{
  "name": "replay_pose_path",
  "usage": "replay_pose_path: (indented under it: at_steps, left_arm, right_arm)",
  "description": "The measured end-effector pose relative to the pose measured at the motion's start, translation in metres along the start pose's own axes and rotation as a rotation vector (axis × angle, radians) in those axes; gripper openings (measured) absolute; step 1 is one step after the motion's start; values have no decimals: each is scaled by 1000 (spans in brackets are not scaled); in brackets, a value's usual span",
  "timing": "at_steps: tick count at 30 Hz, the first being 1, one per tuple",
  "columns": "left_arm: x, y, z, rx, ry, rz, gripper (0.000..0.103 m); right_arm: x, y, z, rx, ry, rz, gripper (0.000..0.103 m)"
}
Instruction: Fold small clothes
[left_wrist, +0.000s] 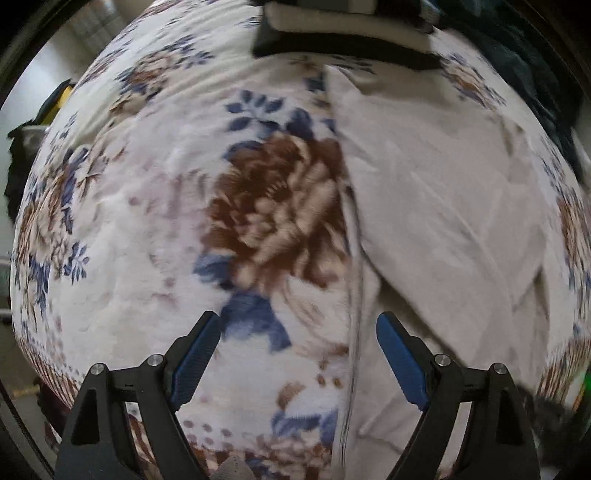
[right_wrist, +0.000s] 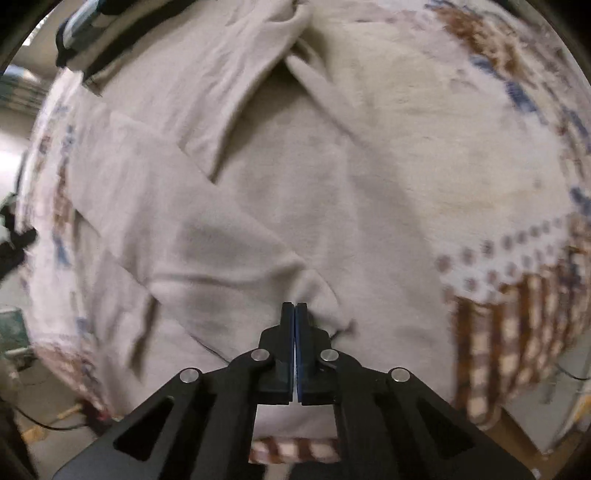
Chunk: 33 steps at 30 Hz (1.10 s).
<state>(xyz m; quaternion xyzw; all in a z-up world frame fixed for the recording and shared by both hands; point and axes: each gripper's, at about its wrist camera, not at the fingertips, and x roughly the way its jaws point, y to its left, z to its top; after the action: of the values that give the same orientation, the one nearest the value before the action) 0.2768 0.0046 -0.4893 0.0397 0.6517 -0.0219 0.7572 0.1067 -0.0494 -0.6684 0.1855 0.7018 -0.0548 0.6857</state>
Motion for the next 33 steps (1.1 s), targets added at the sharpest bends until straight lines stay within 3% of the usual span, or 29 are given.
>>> replay_pose_path:
  at_steps: [6, 8, 10, 11, 12, 14, 17, 19, 20, 21, 27, 33]
  left_arm:
    - [5, 14, 71, -135, -64, -29, 86]
    - [3, 12, 90, -144, -94, -33, 86]
    - [-2, 10, 102, -118, -124, -10, 86]
    - [-4, 7, 105, -91, -139, 12, 86]
    - [-5, 5, 105, -70, -145, 28, 86]
    - [-2, 4, 100, -49, -125, 36, 86]
    - [7, 10, 82, -55, -58, 30, 86]
    - [9, 15, 68, -62, -23, 41, 86]
    - [11, 18, 59, -67, -5, 49, 86]
    - [13, 23, 49, -78, 16, 56, 86]
    - [20, 33, 29, -137, 71, 42, 86]
    - [14, 16, 54, -113, 9, 11, 86]
  right_arm:
    - [-18, -46, -27, 36, 27, -76, 0]
    - [-31, -69, -30, 70, 48, -4, 0]
    - [-44, -92, -22, 144, 61, 125, 2]
    - [-52, -103, -20, 186, 54, 190, 9]
    - [-57, -110, -17, 201, 42, 213, 32]
    - [-61, -118, -8, 197, 23, 239, 57]
    - [-38, -117, 4, 118, 89, 190, 57]
    - [-29, -113, 4, 72, 101, 145, 38]
    - [-32, -112, 6, 53, 87, 117, 13]
    - [-37, -114, 2, 33, 69, 105, 9]
    - [-78, -143, -22, 33, 5, 21, 6]
    - [-90, -166, -36, 77, 43, -17, 6]
